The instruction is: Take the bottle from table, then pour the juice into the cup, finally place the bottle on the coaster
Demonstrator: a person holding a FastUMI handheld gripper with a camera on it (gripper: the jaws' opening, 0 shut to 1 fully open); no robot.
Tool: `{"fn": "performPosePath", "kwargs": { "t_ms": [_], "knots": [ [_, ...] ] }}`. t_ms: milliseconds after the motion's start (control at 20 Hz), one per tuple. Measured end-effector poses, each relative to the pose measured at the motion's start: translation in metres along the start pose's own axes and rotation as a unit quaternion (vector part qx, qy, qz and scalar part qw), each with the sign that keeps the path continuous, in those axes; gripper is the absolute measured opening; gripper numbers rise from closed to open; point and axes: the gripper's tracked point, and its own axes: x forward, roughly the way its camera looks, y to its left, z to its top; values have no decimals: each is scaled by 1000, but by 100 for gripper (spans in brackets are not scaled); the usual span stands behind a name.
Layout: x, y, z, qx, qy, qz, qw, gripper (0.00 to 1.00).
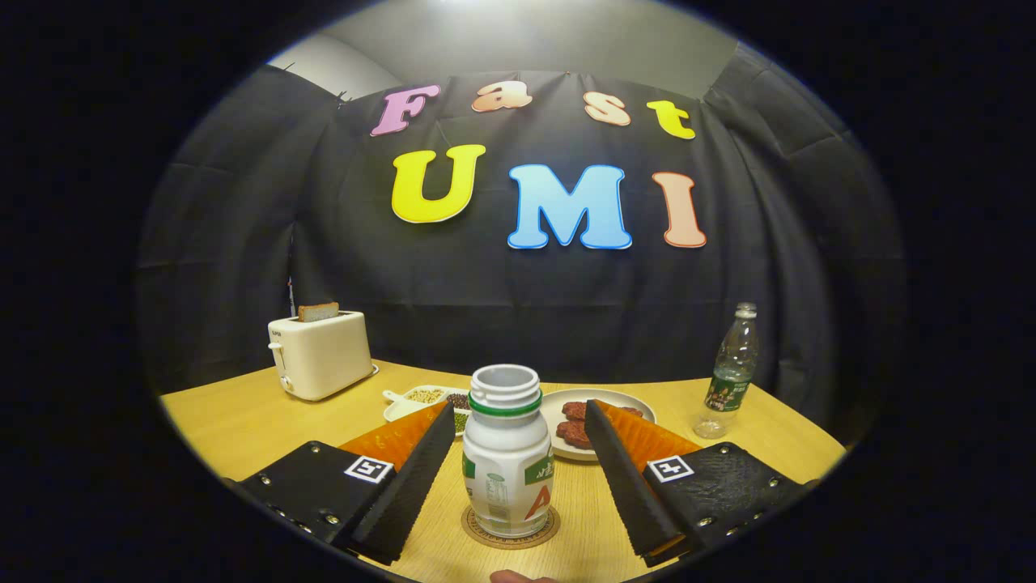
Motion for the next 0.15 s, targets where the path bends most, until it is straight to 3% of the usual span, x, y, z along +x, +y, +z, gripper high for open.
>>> {"fn": "performPosePath", "kwargs": {
  "t_ms": [150],
  "knots": [
    [-22,-1,61,9,-26,-4,1000,98]
  ]
}}
